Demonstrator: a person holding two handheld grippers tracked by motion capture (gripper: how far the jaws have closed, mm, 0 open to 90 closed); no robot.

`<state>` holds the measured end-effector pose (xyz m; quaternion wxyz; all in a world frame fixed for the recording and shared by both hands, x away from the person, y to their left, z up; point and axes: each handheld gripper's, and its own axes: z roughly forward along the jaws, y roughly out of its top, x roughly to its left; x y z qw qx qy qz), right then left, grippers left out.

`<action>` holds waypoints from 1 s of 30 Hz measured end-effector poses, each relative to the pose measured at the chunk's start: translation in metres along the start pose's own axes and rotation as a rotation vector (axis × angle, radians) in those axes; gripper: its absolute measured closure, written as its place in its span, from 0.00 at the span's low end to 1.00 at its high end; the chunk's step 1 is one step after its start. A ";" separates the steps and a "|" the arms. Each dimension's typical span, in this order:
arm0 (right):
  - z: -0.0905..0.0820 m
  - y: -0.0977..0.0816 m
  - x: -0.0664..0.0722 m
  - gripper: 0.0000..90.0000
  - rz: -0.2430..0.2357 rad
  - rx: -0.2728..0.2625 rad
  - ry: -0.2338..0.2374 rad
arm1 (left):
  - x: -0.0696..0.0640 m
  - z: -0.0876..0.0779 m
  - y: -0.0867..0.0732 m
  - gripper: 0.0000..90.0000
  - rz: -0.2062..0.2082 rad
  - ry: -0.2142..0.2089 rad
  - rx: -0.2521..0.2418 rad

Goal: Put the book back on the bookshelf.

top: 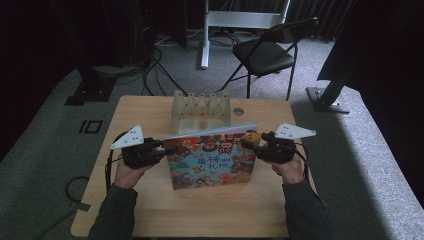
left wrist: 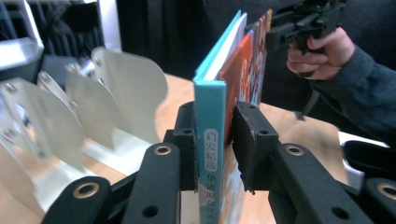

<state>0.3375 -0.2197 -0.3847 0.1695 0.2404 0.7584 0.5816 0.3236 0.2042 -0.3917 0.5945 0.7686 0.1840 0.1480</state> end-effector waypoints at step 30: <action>-0.008 -0.027 -0.012 0.48 0.070 0.068 -0.012 | -0.010 0.013 -0.012 0.65 -0.062 -0.055 -0.032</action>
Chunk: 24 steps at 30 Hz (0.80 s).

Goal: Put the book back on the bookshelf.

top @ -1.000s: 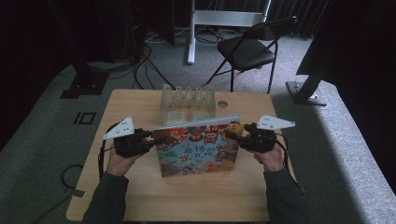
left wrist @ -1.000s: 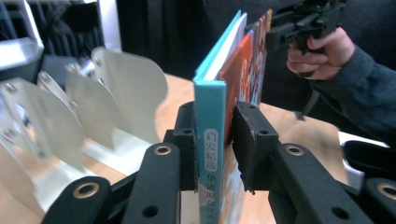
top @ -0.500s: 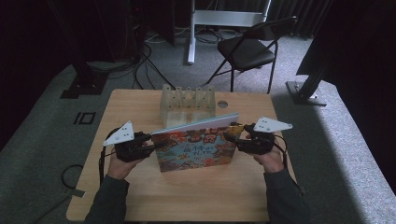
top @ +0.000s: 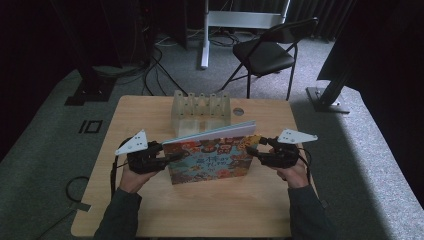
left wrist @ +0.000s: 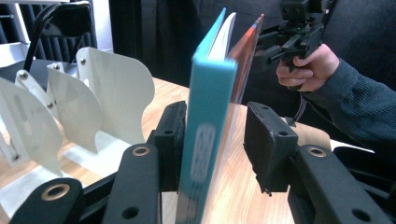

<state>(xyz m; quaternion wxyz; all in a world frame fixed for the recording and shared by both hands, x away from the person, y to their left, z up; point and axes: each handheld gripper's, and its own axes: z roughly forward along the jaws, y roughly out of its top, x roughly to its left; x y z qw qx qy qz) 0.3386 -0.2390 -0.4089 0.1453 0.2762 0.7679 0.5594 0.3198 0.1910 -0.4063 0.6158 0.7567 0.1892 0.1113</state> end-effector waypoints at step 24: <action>-0.016 -0.023 -0.017 0.48 0.059 0.016 -0.021 | -0.005 0.012 0.017 0.71 0.056 0.009 -0.053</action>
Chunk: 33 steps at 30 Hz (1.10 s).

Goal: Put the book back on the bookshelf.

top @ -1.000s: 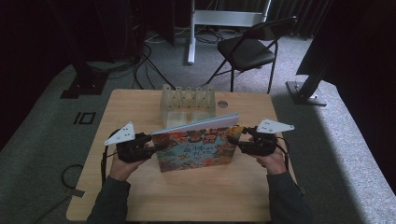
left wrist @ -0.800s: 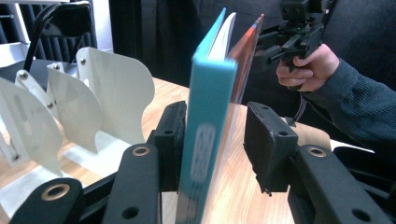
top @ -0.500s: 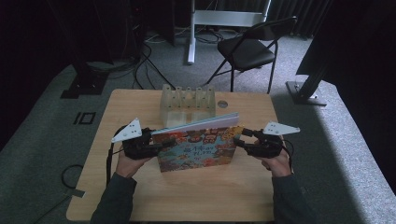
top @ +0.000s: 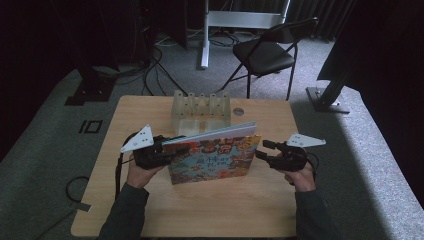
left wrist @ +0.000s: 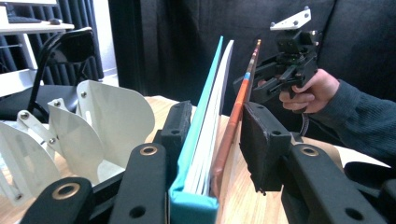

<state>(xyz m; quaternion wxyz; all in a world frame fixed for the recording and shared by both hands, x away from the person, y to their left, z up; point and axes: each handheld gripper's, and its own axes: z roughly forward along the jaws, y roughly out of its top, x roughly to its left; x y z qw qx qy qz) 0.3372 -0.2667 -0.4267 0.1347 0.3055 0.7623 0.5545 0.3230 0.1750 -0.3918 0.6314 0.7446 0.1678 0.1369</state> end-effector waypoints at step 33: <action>0.001 -0.027 -0.021 0.47 0.070 0.049 -0.070 | -0.028 0.005 -0.008 0.86 0.069 -0.015 -0.065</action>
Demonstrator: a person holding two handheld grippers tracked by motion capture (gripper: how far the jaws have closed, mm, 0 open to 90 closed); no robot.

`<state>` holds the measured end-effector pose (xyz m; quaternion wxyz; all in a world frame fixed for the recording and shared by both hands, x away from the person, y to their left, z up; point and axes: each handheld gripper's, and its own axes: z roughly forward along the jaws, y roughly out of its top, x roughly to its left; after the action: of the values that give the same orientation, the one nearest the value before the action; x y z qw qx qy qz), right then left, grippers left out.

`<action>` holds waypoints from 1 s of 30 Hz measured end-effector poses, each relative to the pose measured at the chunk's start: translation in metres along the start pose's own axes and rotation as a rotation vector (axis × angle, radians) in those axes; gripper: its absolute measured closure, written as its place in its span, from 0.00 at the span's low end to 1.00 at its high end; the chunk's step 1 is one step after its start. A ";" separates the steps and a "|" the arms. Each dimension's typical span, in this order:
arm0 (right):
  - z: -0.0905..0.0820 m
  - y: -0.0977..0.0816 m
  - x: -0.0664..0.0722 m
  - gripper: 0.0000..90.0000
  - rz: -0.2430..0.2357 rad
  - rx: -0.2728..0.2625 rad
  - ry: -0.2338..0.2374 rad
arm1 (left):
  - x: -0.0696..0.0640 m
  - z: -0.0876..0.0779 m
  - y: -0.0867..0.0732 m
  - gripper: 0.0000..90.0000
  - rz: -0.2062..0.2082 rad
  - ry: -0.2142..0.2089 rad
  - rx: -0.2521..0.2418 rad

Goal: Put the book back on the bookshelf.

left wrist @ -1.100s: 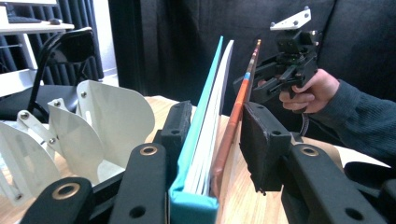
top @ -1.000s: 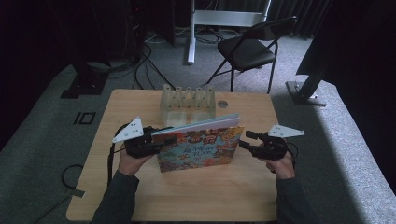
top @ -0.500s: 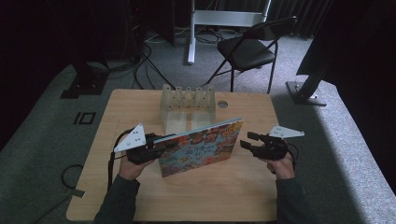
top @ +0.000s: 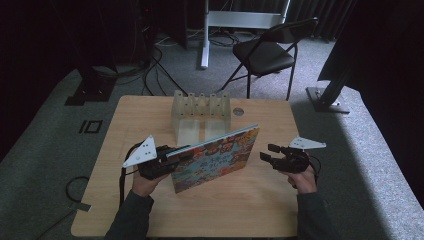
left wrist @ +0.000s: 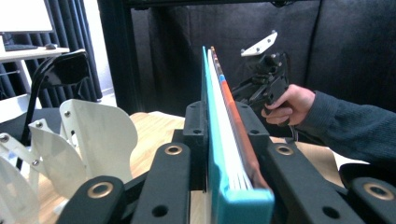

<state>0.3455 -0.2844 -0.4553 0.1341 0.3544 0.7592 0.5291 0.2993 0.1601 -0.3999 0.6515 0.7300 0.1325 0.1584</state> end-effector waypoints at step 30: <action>0.000 -0.024 -0.013 0.47 0.052 0.029 -0.040 | -0.003 0.019 -0.005 0.83 0.032 0.004 -0.010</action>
<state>0.3453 -0.2980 -0.4790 0.1301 0.3865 0.7544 0.5143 0.3045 0.1425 -0.4065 0.6524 0.7284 0.1213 0.1708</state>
